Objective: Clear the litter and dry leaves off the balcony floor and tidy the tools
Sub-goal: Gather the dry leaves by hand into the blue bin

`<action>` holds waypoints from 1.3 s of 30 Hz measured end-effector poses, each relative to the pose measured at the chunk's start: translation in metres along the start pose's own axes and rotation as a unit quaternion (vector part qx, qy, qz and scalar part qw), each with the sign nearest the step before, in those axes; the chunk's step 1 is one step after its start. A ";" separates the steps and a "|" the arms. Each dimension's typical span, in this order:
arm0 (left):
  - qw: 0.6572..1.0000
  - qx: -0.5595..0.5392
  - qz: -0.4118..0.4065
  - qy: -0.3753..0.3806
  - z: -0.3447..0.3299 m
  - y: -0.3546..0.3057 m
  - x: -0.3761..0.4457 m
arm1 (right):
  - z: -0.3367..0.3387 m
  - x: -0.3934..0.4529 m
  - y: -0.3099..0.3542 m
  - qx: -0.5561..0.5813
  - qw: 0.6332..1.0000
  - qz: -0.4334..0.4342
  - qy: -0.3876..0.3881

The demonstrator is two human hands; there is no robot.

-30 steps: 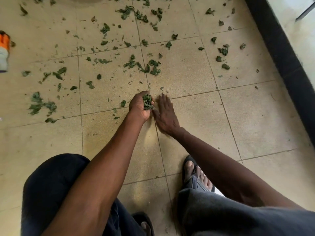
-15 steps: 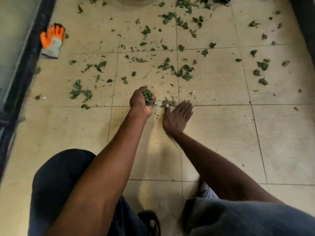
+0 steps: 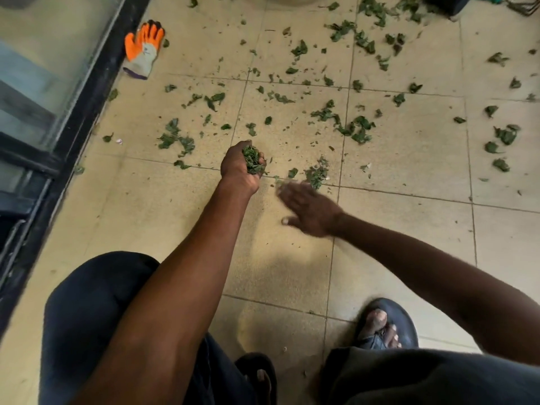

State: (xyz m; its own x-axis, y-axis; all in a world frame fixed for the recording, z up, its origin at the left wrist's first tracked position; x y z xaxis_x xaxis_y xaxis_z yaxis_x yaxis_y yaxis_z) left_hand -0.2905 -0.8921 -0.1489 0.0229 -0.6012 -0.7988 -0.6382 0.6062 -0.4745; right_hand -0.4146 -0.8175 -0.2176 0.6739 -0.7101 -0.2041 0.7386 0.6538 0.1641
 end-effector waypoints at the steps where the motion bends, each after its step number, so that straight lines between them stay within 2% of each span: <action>1: 1.000 0.000 0.000 0.004 0.000 -0.001 -0.001 | 0.009 0.001 -0.027 -0.007 0.998 -0.058 -0.015; 4: 1.000 -0.002 -0.009 0.010 0.000 -0.010 -0.006 | 0.027 -0.008 -0.093 -0.020 0.981 -0.191 -0.015; 6: 1.000 -0.009 -0.022 0.001 0.006 -0.020 -0.006 | 0.034 -0.005 -0.087 0.004 0.979 -0.204 -0.028; 8: 0.999 -0.018 -0.029 -0.015 0.016 -0.029 -0.004 | 0.036 0.009 -0.037 0.046 0.989 -0.130 -0.048; 10: 0.999 -0.021 -0.029 -0.023 0.025 -0.035 0.000 | 0.027 0.026 0.029 0.076 0.996 0.000 -0.039; 12: 0.999 -0.023 -0.025 -0.024 0.031 -0.037 0.001 | 0.008 0.042 0.077 0.031 0.995 0.089 0.009; 13: 0.999 -0.025 -0.025 -0.026 0.033 -0.037 0.001 | 0.001 0.051 0.082 0.007 0.995 0.098 0.025; 15: 0.999 -0.022 -0.026 -0.028 0.035 -0.037 0.000 | 0.004 0.065 0.060 0.002 0.999 0.053 0.009; 18: 0.999 -0.013 -0.024 -0.029 0.037 -0.037 -0.004 | 0.027 0.069 -0.022 0.010 0.996 -0.092 -0.019; 21: 0.999 -0.002 -0.016 -0.031 0.041 -0.034 -0.005 | 0.042 0.041 -0.115 0.014 0.970 -0.244 -0.014; 23: 0.999 0.004 -0.010 -0.031 0.043 -0.031 -0.002 | 0.052 0.019 -0.137 0.028 0.957 -0.290 -0.014; 24: 0.999 0.006 -0.007 -0.031 0.042 -0.029 0.000 | 0.056 0.012 -0.127 0.034 0.963 -0.267 -0.022; 26: 1.000 0.010 0.002 -0.026 0.039 -0.024 0.004 | 0.053 0.004 -0.073 0.058 0.987 -0.150 -0.028; 29: 1.000 0.019 0.011 -0.016 0.028 -0.014 0.009 | 0.010 -0.023 0.031 0.070 0.993 0.073 0.054; 31: 0.999 0.023 0.023 -0.007 0.018 -0.003 0.011 | -0.015 -0.036 0.041 0.016 0.989 0.122 0.082; 33: 0.999 0.030 0.033 0.009 0.005 0.010 0.011 | -0.015 -0.037 0.000 0.015 0.996 0.052 0.065; 35: 0.998 0.039 0.046 0.023 -0.007 0.022 0.010 | 0.008 -0.039 -0.061 0.028 0.996 -0.078 0.028; 37: 0.997 0.043 0.058 0.036 -0.019 0.031 0.008 | 0.032 -0.049 -0.119 0.038 0.980 -0.193 0.008; 39: 0.996 0.034 0.065 0.047 -0.032 0.036 0.007 | 0.056 -0.059 -0.154 0.094 0.957 -0.272 -0.036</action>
State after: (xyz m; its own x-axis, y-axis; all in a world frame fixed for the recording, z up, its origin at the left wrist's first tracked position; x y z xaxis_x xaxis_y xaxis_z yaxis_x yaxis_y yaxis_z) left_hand -0.3380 -0.8912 -0.1595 -0.1319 -0.5595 -0.8182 -0.5778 0.7141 -0.3952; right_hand -0.5669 -0.8909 -0.1765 0.1827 -0.9527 -0.2430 0.9661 0.1280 0.2244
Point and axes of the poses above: each hand's wrist, its own x-axis towards the middle knuckle, its own z-axis out of the back of the hand, y = z × x, the point moved 9 cm from there along x, towards the middle knuckle, and after that the axes turned 5 degrees about z, right-handed, at the moved point
